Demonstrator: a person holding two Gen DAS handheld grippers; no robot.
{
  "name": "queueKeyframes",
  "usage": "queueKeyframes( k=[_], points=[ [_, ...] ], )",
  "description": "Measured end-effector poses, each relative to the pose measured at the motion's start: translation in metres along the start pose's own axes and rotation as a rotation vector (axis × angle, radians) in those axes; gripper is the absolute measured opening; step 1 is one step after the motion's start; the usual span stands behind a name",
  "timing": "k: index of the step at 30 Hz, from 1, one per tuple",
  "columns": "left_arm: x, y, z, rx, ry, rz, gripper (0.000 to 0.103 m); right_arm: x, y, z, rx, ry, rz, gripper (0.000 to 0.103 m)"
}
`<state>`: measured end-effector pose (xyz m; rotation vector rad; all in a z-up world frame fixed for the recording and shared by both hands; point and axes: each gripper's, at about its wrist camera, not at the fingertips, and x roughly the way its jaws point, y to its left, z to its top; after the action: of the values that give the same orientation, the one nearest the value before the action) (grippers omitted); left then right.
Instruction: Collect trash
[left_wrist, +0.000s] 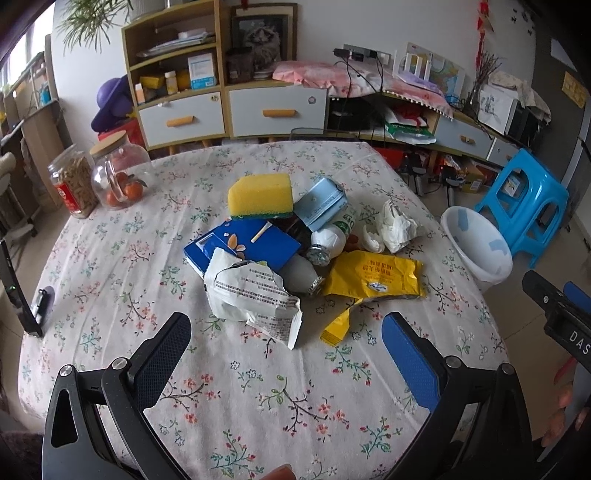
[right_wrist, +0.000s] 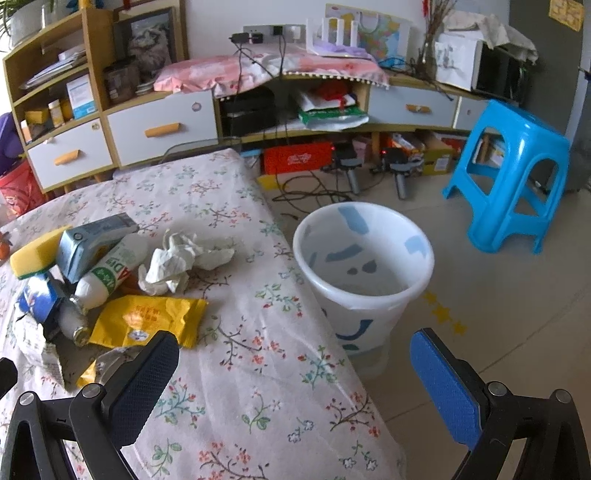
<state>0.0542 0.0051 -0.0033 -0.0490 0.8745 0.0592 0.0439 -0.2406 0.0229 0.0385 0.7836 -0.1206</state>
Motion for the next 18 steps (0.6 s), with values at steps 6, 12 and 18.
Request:
queueKeyframes(
  k=[6,12,18],
  points=[
    [0.006,-0.004,0.005,-0.005,0.002,-0.004,0.103,0.006,-0.002,0.005,0.020,0.007,0.003,0.103],
    [0.007,-0.007,0.007,-0.004,0.003,-0.004,0.103,0.008,0.001,0.009,0.025,0.005,0.008,0.103],
    [0.008,-0.009,0.008,-0.006,0.004,-0.008,0.103,0.008,0.002,0.013,0.030,-0.002,0.013,0.103]
  ],
)
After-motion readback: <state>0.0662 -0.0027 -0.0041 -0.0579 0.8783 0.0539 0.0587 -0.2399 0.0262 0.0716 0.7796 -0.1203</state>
